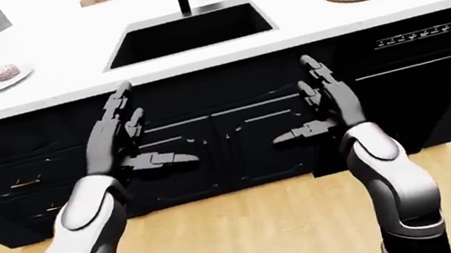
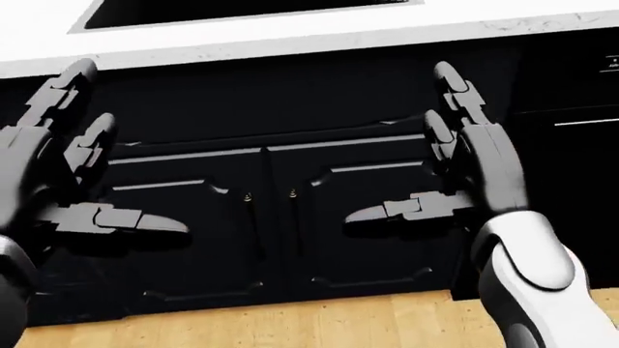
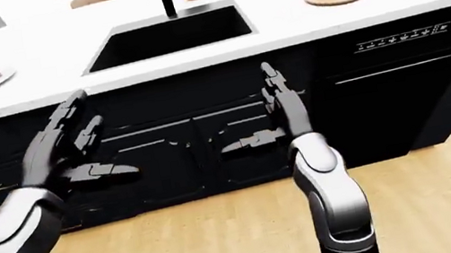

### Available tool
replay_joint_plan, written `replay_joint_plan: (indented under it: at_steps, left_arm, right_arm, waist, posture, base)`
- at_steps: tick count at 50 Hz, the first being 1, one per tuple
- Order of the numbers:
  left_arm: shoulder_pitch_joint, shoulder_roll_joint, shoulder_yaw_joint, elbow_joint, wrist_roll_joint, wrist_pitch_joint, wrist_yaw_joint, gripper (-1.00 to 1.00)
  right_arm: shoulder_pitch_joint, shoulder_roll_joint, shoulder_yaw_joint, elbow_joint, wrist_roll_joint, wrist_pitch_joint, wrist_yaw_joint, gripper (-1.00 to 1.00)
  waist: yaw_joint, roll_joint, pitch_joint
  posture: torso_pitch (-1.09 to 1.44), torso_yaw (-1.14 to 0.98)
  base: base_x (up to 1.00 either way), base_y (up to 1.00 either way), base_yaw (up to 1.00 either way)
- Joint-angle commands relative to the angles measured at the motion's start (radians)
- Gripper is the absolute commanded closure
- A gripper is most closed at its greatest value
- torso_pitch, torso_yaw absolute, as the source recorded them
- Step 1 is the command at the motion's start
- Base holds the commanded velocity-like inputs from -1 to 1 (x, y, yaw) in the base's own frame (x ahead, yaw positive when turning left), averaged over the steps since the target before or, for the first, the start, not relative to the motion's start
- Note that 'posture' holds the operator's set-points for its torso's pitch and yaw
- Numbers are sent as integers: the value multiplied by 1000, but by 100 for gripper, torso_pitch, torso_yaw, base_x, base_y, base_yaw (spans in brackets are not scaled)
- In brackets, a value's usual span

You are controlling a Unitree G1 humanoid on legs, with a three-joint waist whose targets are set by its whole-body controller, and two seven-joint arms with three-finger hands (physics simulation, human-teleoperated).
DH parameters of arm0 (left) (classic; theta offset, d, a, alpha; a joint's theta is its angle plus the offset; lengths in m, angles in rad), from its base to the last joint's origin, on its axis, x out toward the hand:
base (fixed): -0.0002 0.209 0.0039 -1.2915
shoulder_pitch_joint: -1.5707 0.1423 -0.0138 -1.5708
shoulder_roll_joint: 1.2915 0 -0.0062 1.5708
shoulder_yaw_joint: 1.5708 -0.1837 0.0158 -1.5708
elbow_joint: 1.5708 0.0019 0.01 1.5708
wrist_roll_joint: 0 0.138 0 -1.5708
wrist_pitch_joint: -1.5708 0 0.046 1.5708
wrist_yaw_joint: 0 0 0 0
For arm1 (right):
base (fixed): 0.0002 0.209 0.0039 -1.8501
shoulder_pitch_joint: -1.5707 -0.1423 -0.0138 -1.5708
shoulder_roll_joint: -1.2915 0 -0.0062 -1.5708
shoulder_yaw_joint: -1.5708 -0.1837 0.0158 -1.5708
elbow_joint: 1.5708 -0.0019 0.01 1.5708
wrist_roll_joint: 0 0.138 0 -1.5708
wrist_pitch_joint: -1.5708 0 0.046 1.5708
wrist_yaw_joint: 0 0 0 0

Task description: Move the dessert items from the plate to the tray.

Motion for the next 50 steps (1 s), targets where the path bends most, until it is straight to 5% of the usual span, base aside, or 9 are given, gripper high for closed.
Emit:
replay_joint_plan:
  at_steps: [1, 6, 11, 21, 26, 28, 37, 41, 50]
  left_arm:
    - [-42, 7, 1, -32, -6, -30, 12, -100]
    - [-60, 21, 31, -29, -41, -15, 25, -100]
    - [-68, 36, 35, -27, -67, -13, 44, -100]
    - [-108, 66, 39, -54, -98, 44, 59, -100]
    - [-111, 67, 27, -52, -97, 35, 61, -100]
    - [-121, 69, 28, -52, -97, 43, 61, -100]
    - [-129, 85, 52, -41, -101, 40, 58, -100]
    - [-139, 94, 61, -43, -112, 49, 61, -100]
    - [-194, 125, 93, -39, -156, 100, 99, -100]
  right_arm:
    - [-42, -20, -25, -62, 11, -9, -4, -100]
    - [-36, -10, -23, -73, 44, -9, 1, -100]
    - [-45, -15, -22, -66, 57, -11, -9, -100]
    - [-75, -37, -34, -107, 87, 48, -5, -100]
    - [-85, -47, -47, -114, 95, 61, -12, -100]
    - [-89, -52, -55, -130, 105, 76, -17, -100]
    - [-121, -65, -44, -134, 98, 103, -26, -100]
    - [-131, -67, -39, -133, 91, 109, -22, -100]
    - [-160, -79, -51, -152, 86, 143, -14, -100]
  waist:
    - [-7, -7, -19]
    - [-3, -77, 20]
    - [4, -153, -20]
    - [3, -22, -7]
    - [52, -140, 73]
    - [7, -183, 38]
    - [-52, -89, -4]
    - [-40, 51, -48]
    - [14, -42, 12]
  posture:
    - [0, 0]
    - [0, 0]
    - [0, 0]
    - [0, 0]
    - [0, 0]
    - [0, 0]
    - [0, 0]
    - [0, 0]
    - [0, 0]
  base:
    - [0, 91, 0]
    - [10, 97, 0]
    - [17, 0, 100]
    - [18, 10, 90]
    - [43, 98, 0]
    - [52, 95, 0]
    - [56, 90, 0]
    - [61, 87, 0]
    - [62, 85, 0]
